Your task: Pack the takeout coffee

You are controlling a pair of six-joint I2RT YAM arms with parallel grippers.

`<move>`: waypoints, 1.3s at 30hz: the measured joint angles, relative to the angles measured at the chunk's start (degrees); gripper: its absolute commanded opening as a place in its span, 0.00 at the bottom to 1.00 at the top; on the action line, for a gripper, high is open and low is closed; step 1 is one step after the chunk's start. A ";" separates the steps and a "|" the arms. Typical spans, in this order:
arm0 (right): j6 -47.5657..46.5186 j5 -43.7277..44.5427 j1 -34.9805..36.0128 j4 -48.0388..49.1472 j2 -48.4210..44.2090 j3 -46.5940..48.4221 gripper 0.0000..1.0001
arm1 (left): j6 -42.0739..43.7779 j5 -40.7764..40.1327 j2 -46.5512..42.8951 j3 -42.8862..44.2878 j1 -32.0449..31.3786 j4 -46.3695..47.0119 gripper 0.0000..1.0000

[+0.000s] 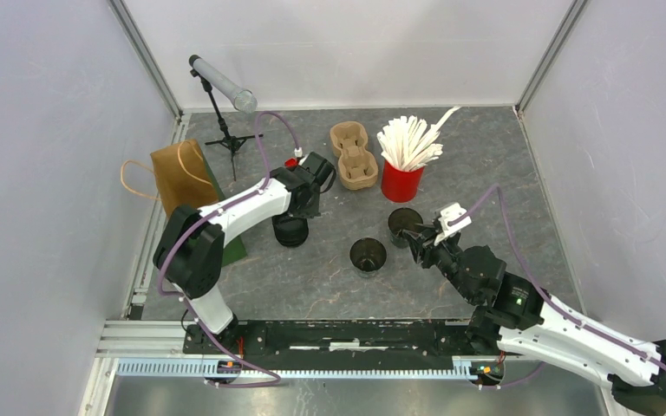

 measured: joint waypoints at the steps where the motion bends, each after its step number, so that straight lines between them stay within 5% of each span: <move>1: -0.02 0.00 0.00 0.00 0.11 -0.17 0.38 | -0.04 0.04 0.00 0.02 0.00 0.00 0.02; 17: 0.00 -0.09 0.00 0.07 2.64 -1.33 0.38 | -0.48 4.28 -5.05 1.07 0.02 -0.52 0.02; 23: 0.07 -0.48 0.00 0.48 2.93 -1.33 0.38 | -0.37 4.13 -5.92 1.70 0.00 -1.42 0.27; 39: 0.22 -1.09 0.00 0.46 1.95 -1.42 0.39 | -0.33 -1.11 4.61 7.21 0.07 -4.92 0.30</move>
